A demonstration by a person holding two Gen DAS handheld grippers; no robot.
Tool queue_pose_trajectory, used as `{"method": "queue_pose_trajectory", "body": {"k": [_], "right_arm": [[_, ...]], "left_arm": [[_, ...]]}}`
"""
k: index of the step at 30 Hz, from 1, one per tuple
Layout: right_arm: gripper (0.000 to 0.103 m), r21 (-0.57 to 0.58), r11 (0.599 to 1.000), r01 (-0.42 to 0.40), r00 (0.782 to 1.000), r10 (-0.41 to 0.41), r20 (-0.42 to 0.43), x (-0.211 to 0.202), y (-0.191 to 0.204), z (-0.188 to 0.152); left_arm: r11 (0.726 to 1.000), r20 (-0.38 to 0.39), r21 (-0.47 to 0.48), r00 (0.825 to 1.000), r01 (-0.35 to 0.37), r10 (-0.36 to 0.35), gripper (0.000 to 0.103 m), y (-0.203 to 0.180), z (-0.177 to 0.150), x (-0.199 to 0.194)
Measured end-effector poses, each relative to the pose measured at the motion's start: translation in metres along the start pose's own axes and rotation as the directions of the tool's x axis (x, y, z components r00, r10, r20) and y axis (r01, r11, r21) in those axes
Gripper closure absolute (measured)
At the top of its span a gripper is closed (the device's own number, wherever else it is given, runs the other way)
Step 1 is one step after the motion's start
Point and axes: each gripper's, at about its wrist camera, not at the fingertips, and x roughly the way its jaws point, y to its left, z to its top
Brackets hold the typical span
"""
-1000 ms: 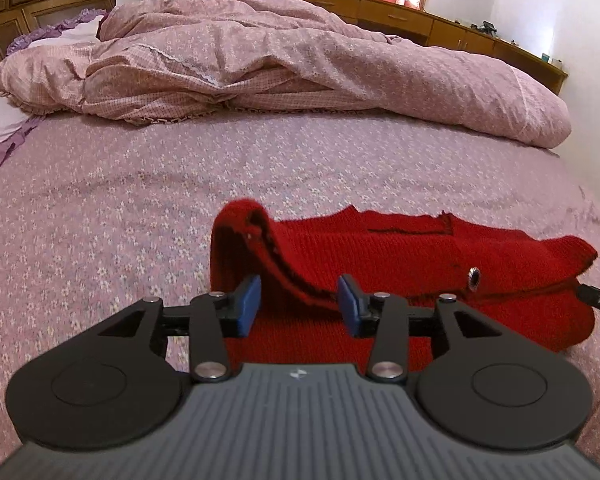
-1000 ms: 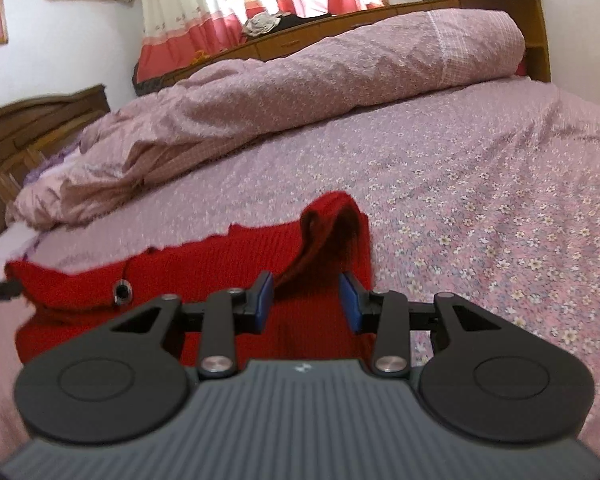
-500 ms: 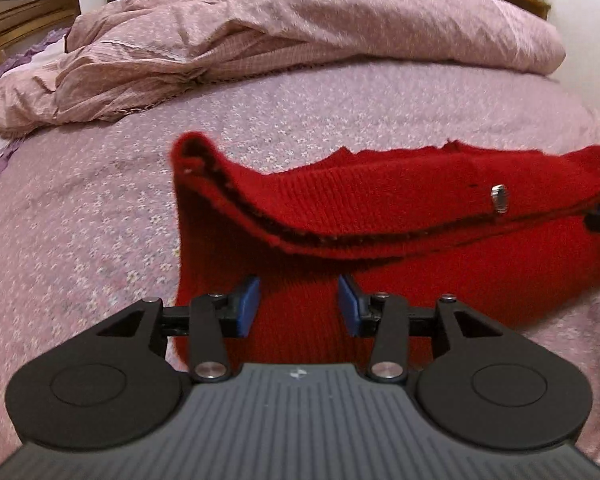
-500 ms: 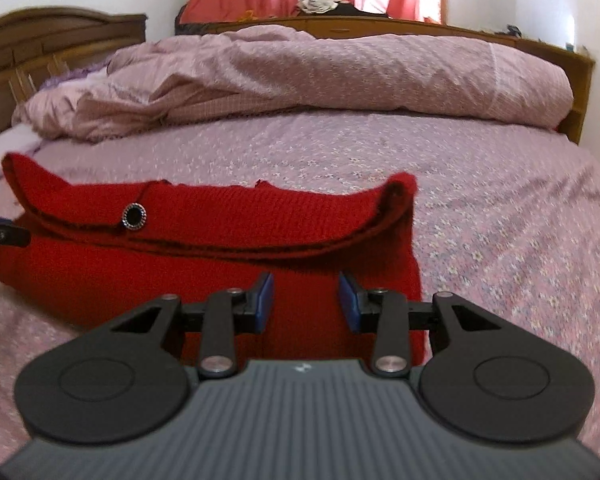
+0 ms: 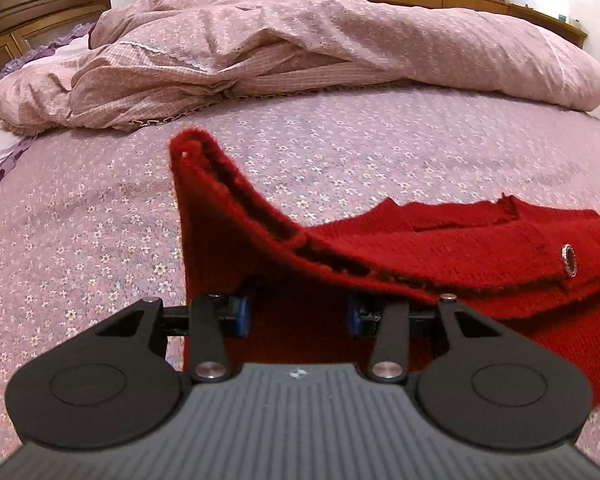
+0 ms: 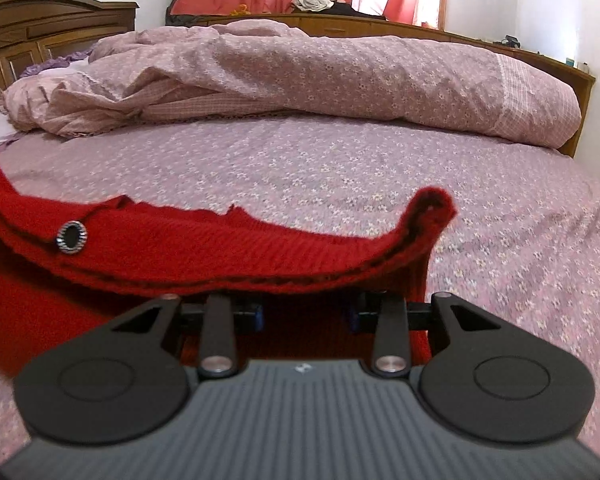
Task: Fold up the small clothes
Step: 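Lay the folded hem onto the collar and open both grippers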
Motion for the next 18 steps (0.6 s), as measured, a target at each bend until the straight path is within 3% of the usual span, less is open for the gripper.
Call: {"method": "queue_pose_trajectory", "body": {"k": [18], "right_arm": [[0.066,0.106,0.994,-0.018,0.999,0.021,-0.026,0.021,-0.013,0.007]], "left_arm": [[0.999,-0.017,-0.022,0.999,-0.029,0.029,0.054,0.01,0.015,0.011]]}}
